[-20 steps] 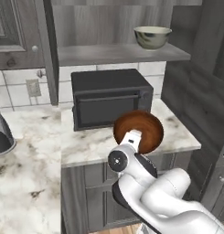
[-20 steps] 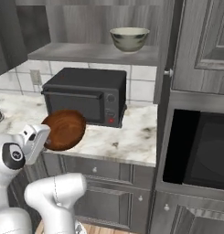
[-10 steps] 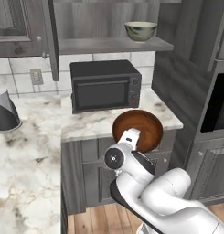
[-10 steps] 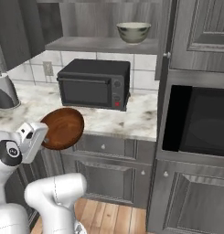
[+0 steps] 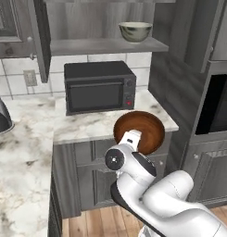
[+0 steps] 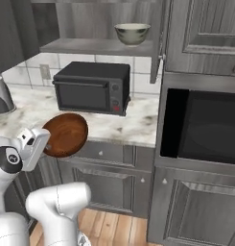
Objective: Move the bowls from the cabinet to the plates on the dining table.
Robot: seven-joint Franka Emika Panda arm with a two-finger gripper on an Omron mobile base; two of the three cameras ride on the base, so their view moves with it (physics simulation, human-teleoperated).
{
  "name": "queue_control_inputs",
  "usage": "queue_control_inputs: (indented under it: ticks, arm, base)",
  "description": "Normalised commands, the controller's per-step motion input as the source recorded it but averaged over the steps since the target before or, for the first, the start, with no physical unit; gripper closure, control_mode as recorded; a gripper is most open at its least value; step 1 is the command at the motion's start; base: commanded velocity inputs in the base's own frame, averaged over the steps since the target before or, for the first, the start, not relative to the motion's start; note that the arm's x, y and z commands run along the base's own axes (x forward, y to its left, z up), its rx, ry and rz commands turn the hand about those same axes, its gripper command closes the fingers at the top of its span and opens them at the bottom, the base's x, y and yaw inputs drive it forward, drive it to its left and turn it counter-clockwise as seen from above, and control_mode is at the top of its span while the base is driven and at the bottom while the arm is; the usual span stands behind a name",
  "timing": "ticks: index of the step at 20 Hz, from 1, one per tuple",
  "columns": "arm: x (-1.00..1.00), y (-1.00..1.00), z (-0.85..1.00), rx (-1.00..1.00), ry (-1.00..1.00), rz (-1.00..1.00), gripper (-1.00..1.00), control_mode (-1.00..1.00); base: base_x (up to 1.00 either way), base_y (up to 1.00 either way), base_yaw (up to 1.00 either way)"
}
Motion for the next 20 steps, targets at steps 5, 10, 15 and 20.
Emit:
queue_control_inputs:
  ticks: [5,10,15,20]
  arm:
    - [0.0,0.0,0.0,0.0,0.0,0.0,1.0,1.0]
    - [0.0,0.0,0.0,0.0,0.0,0.0,1.0,1.0]
    - [0.0,0.0,0.0,0.0,0.0,0.0,1.0,1.0]
    - [0.0,0.0,0.0,0.0,0.0,0.0,1.0,1.0]
  base:
    - [0.0,-0.48,0.0]
    - [0.0,-0.48,0.0]
    - [0.0,-0.52,0.02]
    - [0.0,-0.25,0.2]
